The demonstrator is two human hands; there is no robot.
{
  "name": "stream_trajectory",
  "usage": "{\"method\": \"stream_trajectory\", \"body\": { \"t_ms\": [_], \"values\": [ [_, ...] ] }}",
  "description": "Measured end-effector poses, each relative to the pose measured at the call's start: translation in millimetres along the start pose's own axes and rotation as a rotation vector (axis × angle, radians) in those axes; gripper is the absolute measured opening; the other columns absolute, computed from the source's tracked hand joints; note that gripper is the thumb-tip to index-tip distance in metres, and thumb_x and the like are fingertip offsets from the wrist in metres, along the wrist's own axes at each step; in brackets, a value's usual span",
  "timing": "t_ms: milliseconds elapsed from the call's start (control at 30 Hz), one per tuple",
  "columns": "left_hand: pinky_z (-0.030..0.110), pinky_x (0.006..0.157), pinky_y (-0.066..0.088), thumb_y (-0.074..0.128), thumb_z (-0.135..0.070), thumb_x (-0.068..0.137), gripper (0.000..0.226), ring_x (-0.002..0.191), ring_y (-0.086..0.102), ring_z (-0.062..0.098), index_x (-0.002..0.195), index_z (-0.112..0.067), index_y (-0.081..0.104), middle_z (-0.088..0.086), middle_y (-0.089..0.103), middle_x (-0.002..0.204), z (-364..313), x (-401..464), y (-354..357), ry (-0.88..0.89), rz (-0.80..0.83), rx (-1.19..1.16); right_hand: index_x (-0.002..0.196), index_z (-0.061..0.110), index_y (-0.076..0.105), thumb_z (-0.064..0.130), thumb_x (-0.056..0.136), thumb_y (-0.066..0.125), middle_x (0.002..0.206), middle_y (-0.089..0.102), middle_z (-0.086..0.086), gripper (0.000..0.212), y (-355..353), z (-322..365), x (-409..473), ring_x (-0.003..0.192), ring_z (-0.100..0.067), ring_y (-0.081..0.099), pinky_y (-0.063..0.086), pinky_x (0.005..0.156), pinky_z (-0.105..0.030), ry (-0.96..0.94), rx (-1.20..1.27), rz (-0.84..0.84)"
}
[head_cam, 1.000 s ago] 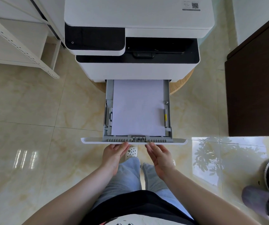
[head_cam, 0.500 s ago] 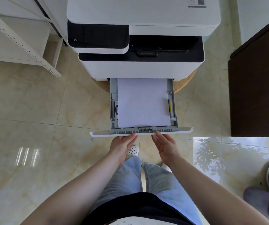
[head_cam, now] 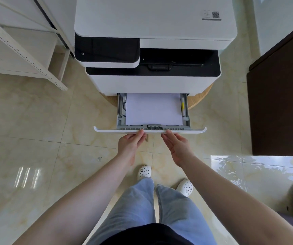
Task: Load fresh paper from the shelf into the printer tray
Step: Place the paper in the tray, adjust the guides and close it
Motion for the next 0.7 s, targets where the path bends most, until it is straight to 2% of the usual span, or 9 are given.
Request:
{"method": "stream_trajectory", "body": {
  "t_ms": [100, 200, 300, 367, 433, 600, 700],
  "values": [
    [0.014, 0.072, 0.054, 0.075, -0.022, 0.08, 0.028, 0.087, 0.072, 0.019, 0.092, 0.003, 0.069, 0.012, 0.073, 0.09, -11, 10, 9, 0.057, -0.041, 0.062, 0.093, 0.001, 0.064, 0.024, 0.086, 0.067, 0.092, 0.068, -0.012, 0.025, 8, 16, 11, 0.085, -0.018, 0.069, 0.057, 0.084, -0.025, 0.009, -0.249, -0.036],
    [0.027, 0.075, 0.059, 0.076, -0.034, 0.077, 0.03, 0.078, 0.074, 0.022, 0.08, -0.004, 0.071, 0.011, 0.075, 0.081, -25, 22, 12, 0.166, -0.134, 0.244, 0.089, 0.007, 0.064, 0.031, 0.084, 0.069, 0.092, 0.071, -0.013, 0.025, 16, 35, 19, 0.081, -0.022, 0.07, 0.059, 0.076, -0.029, -0.045, -0.484, -0.051],
    [0.038, 0.075, 0.061, 0.074, -0.05, 0.072, 0.043, 0.075, 0.073, 0.021, 0.084, -0.01, 0.068, 0.005, 0.075, 0.081, -42, 29, 17, 0.293, -0.176, 0.474, 0.09, 0.01, 0.066, 0.036, 0.08, 0.072, 0.091, 0.074, -0.011, 0.028, 25, 55, 25, 0.078, -0.022, 0.07, 0.057, 0.072, -0.035, -0.163, -0.735, -0.029],
    [0.035, 0.072, 0.056, 0.069, -0.065, 0.067, 0.051, 0.079, 0.068, 0.012, 0.087, -0.018, 0.066, -0.008, 0.073, 0.086, -58, 30, 13, 0.402, -0.27, 0.795, 0.082, 0.013, 0.069, 0.046, 0.073, 0.075, 0.082, 0.075, -0.004, 0.034, 25, 67, 32, 0.078, -0.02, 0.071, 0.057, 0.072, -0.039, -0.238, -0.903, -0.067],
    [0.029, 0.066, 0.045, 0.063, -0.068, 0.069, 0.05, 0.078, 0.062, 0.011, 0.088, -0.022, 0.068, -0.012, 0.071, 0.085, -74, 29, 13, 0.48, -0.359, 1.024, 0.074, 0.02, 0.069, 0.058, 0.068, 0.072, 0.074, 0.075, 0.002, 0.039, 24, 76, 39, 0.076, -0.017, 0.072, 0.058, 0.074, -0.043, -0.277, -1.037, -0.13],
    [0.025, 0.056, 0.036, 0.054, -0.073, 0.073, 0.054, 0.074, 0.066, 0.019, 0.081, -0.023, 0.072, -0.008, 0.073, 0.077, -100, 46, 24, 0.554, -0.427, 1.166, 0.067, 0.022, 0.069, 0.066, 0.073, 0.06, 0.068, 0.074, 0.006, 0.045, 38, 94, 49, 0.07, -0.012, 0.071, 0.057, 0.076, -0.04, -0.351, -1.143, -0.217],
    [0.026, 0.057, 0.044, 0.05, -0.077, 0.072, 0.057, 0.07, 0.066, 0.017, 0.079, -0.024, 0.072, -0.009, 0.072, 0.072, -107, 61, 28, 0.559, -0.45, 1.174, 0.065, 0.022, 0.068, 0.066, 0.076, 0.057, 0.068, 0.073, 0.007, 0.047, 47, 104, 56, 0.071, -0.012, 0.069, 0.056, 0.075, -0.036, -0.374, -1.172, -0.254]
  ]
}}
Point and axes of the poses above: each hand's wrist, its own x-axis towards the middle knuckle, its own y-axis out of the palm, z = x × y, the point moved 7 cm from there along x, towards the middle knuckle
